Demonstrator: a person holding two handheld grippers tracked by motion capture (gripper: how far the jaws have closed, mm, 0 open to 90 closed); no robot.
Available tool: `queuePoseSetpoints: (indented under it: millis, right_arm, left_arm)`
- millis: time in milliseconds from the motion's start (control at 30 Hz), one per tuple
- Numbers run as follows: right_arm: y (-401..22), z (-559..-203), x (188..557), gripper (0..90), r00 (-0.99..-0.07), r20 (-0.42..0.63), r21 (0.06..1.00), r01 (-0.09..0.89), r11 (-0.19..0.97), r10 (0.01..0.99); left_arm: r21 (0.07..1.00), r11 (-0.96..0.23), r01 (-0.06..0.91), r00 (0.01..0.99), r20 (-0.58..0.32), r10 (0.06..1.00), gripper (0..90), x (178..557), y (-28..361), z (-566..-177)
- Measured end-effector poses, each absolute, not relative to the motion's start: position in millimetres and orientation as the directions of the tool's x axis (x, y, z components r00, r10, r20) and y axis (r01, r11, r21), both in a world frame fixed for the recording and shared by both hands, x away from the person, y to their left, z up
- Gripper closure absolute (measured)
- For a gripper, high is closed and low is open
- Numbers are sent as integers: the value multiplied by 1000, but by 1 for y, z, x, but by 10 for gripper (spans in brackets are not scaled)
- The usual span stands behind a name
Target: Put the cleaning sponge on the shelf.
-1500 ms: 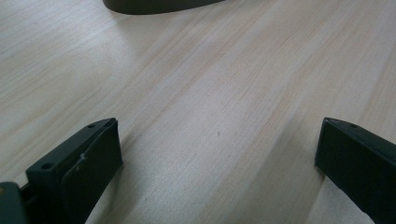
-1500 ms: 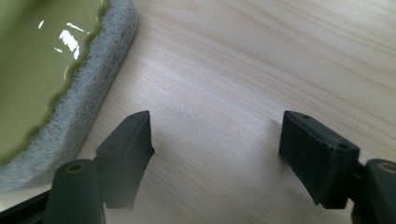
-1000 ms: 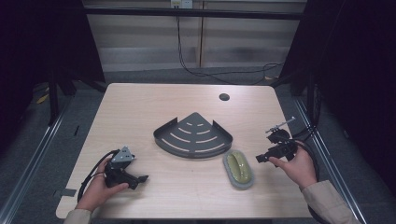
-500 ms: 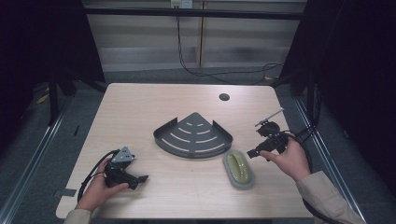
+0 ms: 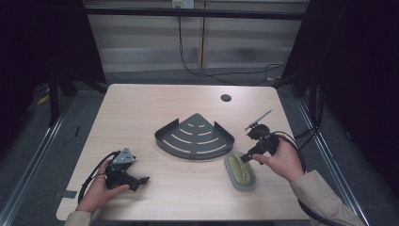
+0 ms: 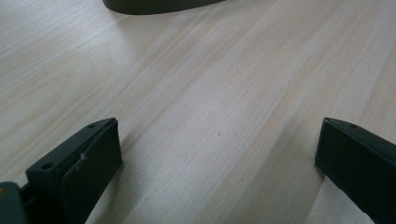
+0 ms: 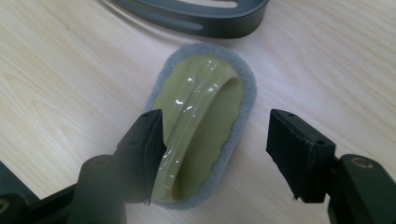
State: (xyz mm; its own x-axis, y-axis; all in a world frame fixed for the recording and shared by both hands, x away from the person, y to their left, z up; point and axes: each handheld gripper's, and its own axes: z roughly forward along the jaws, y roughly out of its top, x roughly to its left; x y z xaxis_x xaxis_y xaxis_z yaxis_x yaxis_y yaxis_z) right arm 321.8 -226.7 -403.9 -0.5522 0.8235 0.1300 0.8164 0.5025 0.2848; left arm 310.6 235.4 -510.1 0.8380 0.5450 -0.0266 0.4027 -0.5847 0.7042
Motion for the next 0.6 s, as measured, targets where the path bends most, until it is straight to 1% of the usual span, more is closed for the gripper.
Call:
queuePoseSetpoints:
  millis: [433, 533, 600]
  right_arm:
    - [-214, -410, 323, 391, -571, 126, 236, 811, 535, 811]
    - [-212, -412, 323, 411, -572, 131, 228, 812, 537, 809]
    - [-210, -414, 323, 427, -567, 136, 206, 818, 537, 812]
  left_arm:
    - [703, -587, 401, 838, -24, 545, 0, 311, 235, -510]
    - [703, -587, 402, 838, -24, 545, 1, 311, 235, -510]
    - [703, -587, 402, 838, -24, 545, 1, 311, 235, -510]
